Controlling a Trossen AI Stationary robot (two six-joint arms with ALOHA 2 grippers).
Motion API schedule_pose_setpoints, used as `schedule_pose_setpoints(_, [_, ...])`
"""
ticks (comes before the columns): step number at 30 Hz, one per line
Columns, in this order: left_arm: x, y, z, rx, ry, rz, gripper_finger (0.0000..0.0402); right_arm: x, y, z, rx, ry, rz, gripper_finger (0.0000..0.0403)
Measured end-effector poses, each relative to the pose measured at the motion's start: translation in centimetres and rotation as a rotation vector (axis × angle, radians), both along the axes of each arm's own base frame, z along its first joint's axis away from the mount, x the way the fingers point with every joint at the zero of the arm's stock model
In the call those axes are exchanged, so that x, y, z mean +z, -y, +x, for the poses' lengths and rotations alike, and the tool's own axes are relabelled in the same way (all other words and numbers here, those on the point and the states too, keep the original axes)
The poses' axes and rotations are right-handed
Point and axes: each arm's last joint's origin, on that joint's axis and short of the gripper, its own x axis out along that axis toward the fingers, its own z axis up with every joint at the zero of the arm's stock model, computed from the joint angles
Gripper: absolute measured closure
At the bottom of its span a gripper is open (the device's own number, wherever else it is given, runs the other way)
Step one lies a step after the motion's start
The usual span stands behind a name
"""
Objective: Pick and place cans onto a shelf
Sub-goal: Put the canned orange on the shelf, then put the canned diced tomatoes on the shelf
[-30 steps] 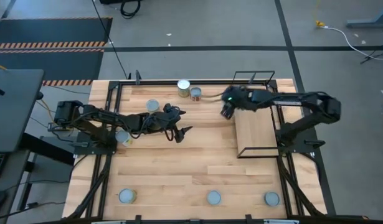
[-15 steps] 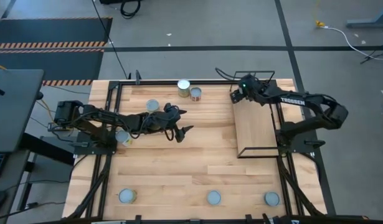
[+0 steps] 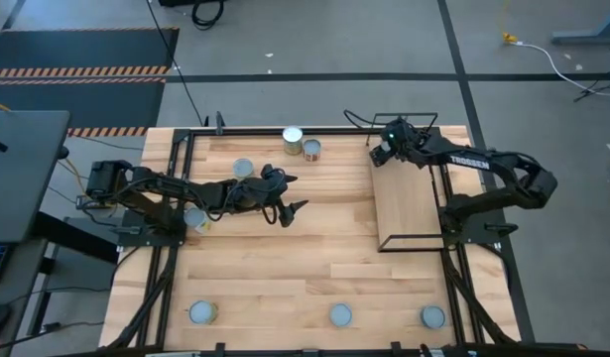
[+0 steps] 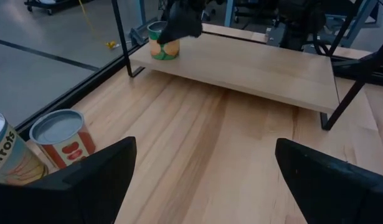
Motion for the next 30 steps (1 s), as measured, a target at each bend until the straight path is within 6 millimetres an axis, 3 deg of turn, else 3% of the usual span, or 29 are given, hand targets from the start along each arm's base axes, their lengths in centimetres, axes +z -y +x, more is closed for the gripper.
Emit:
schedule_pose_setpoints(4, [0.0, 0.0, 0.0, 0.0, 0.0, 0.0, 0.0013, 1.9, -1.6, -0.3, 0.038, 0.006, -0.085, 0.0024])
schedule_pose_setpoints(7, [0.0, 0.0, 0.0, 0.0, 0.0, 0.001, 0.0013, 3.2, -3.0, 0.6, 0.127, 0.066, -0.157, 0.0023])
schedule_pose_setpoints(12, [0.0, -0.1, 0.0, 0.003, -0.002, 0.002, 0.0013, 4.0, -5.2, 3.9, 0.374, 0.237, -0.191, 0.0023])
schedule_pose_setpoints(18, [0.2, 0.8, -1.0, -0.047, -0.117, -0.012, 0.0013, 2.4, -6.6, 8.4, 0.659, 0.192, -0.325, 0.0011])
schedule_pose_setpoints(23, [2.0, 1.7, -2.2, -0.015, -0.107, 0.016, 0.0013, 0.9, -5.6, 11.1, 0.673, 0.173, -0.331, 0.0005])
schedule_pose_setpoints(30, [2.6, 2.7, -2.6, -0.031, -0.093, 0.034, 0.0013, 0.6, -1.7, 16.1, 0.695, 0.129, -0.273, 0.0003])
